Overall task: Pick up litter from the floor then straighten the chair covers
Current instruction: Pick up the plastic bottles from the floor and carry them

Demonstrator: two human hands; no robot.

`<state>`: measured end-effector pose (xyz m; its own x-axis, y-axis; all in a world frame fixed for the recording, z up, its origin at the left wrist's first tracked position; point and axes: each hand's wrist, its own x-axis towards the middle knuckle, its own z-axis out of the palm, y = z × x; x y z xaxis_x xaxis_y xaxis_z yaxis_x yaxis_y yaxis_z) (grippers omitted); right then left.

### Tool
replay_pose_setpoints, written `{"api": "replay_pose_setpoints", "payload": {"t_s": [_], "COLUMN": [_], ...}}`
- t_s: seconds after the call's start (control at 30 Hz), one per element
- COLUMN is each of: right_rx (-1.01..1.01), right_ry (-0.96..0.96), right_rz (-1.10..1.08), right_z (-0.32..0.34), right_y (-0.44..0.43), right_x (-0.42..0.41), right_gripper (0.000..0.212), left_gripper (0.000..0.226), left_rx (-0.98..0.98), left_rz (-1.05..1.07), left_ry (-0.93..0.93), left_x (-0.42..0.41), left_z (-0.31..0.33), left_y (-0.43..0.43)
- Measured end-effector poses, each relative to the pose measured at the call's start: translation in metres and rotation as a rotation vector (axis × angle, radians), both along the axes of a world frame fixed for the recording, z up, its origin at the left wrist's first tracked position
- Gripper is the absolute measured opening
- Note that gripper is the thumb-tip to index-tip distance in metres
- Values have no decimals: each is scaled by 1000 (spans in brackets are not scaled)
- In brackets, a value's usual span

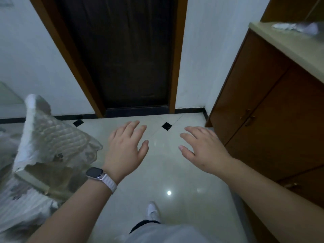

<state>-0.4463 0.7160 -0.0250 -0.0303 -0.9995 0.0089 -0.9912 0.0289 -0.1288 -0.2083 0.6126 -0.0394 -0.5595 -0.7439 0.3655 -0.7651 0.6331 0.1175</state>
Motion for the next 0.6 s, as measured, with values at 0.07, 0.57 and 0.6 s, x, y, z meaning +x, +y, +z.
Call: {"api": "replay_pose_setpoints", "payload": {"t_s": [0.07,0.57,0.6], "right_rx": [-13,-72,-65], "right_ry": [14,1,-4], "right_rz": [-10,197,215], "right_z": [11,30,26], "right_y": [-40,-306,-325], "right_x": [1,21,20], "right_gripper": [54,50,49], "left_gripper": [48,43,44], "left_rx": [19,47,54], "left_rz": [-21,163,187], "left_ry": [-7,3,-8], "left_x": [-3,13,17], "left_z": [4,15,13], "left_y": [-41,-250,-264]}}
